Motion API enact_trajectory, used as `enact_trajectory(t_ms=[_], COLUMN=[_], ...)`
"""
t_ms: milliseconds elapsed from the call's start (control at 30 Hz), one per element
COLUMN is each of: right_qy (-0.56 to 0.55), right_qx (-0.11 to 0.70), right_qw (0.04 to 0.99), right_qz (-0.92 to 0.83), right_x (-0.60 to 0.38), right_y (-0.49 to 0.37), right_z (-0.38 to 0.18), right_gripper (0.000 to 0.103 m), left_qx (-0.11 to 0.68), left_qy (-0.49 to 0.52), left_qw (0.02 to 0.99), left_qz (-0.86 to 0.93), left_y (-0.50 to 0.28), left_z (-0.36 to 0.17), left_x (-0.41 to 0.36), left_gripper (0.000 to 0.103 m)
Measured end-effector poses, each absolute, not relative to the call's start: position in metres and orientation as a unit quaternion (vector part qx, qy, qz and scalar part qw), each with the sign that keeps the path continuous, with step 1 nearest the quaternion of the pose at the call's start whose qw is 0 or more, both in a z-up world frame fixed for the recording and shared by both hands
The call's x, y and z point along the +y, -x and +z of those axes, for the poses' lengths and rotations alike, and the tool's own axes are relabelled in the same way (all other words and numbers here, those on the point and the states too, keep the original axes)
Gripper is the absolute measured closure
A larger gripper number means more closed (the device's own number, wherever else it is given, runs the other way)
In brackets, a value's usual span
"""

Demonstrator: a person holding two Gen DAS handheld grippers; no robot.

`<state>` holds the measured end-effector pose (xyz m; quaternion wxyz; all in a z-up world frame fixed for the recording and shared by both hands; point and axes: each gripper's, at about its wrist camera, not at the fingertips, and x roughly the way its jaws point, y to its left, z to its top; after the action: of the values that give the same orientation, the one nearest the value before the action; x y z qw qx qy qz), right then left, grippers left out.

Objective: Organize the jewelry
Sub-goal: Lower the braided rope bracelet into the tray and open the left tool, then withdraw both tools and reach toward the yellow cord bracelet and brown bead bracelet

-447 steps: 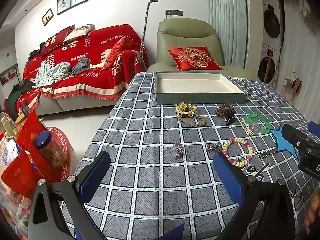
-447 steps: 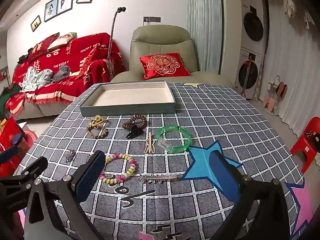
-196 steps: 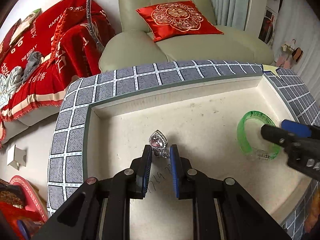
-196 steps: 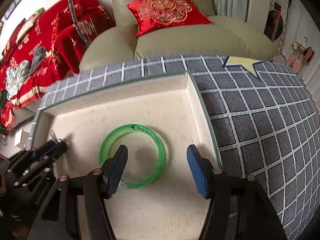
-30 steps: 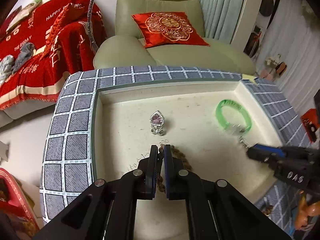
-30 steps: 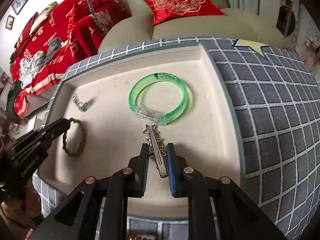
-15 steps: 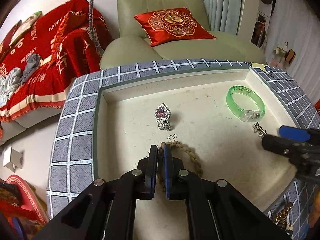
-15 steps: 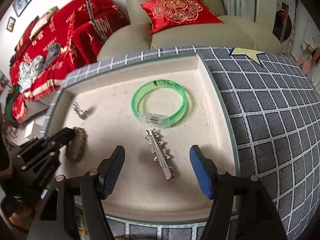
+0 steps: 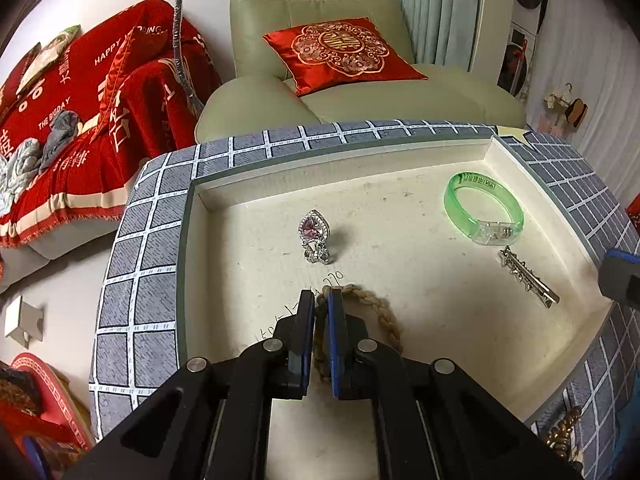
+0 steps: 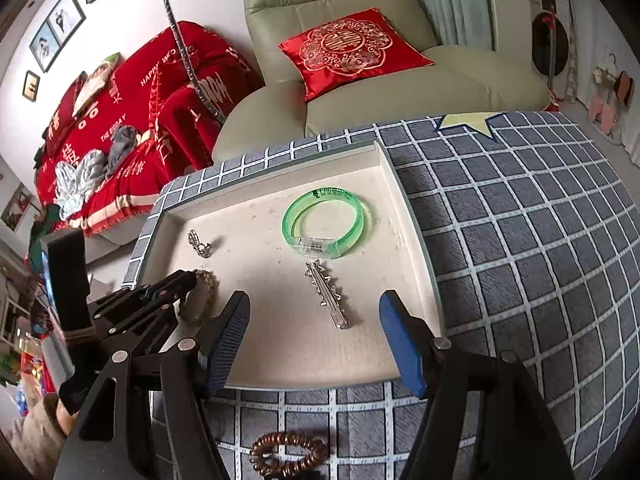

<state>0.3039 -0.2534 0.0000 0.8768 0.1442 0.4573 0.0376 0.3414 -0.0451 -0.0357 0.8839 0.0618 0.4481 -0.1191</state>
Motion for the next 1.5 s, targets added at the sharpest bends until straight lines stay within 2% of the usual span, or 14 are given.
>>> enact_trajectory(t_ms=[767, 900, 933, 967, 1000, 1167, 1267, 1300, 1333, 1500], right_qy=[-0.172, -0.176, -0.176, -0.176, -0.176, -0.176, -0.178, -0.178, -0.177, -0.164], right_qx=[0.453, 0.447, 0.446, 0.444, 0.444, 0.441, 0.442, 0.441, 0.439, 0.425], right_qw=[0.874, 0.876, 0.877, 0.878, 0.878, 0.88, 0.879, 0.879, 0.88, 0.889], right_qz=[0.028, 0.029, 0.029, 0.029, 0.029, 0.029, 0.032, 0.033, 0.034, 0.042], right_x=[-0.268, -0.27, -0.27, -0.27, -0.27, -0.271, -0.272, -0.272, -0.272, -0.267], right_y=[-0.277, -0.272, -0.272, -0.271, -0.27, -0.266, -0.264, -0.263, -0.261, -0.249], right_z=[0.004, 0.007, 0.007, 0.009, 0.009, 0.012, 0.011, 0.011, 0.012, 0.014], right_gripper=[0.031, 0.025, 0.025, 0.025, 0.024, 0.023, 0.018, 0.015, 0.002, 0.0], left_qx=[0.426, 0.427, 0.427, 0.427, 0.432, 0.419, 0.413, 0.411, 0.407, 0.391], left_qy=[-0.025, -0.012, -0.012, -0.012, -0.015, -0.03, -0.036, -0.038, -0.042, -0.057], left_qw=[0.894, 0.893, 0.893, 0.893, 0.892, 0.899, 0.901, 0.902, 0.904, 0.912], left_qz=[-0.133, -0.142, -0.14, -0.139, -0.134, -0.126, -0.126, -0.125, -0.124, -0.112], left_y=[-0.338, -0.337, -0.337, -0.337, -0.337, -0.344, -0.347, -0.347, -0.347, -0.337], left_z=[-0.015, -0.008, -0.006, -0.006, -0.005, -0.022, -0.031, -0.032, -0.034, -0.039], left_x=[-0.039, -0.036, -0.036, -0.035, -0.035, -0.044, -0.048, -0.048, -0.049, -0.045], left_gripper=[0.08, 0.08, 0.077, 0.024, 0.0, 0.0, 0.0, 0.0, 0.0, 0.0])
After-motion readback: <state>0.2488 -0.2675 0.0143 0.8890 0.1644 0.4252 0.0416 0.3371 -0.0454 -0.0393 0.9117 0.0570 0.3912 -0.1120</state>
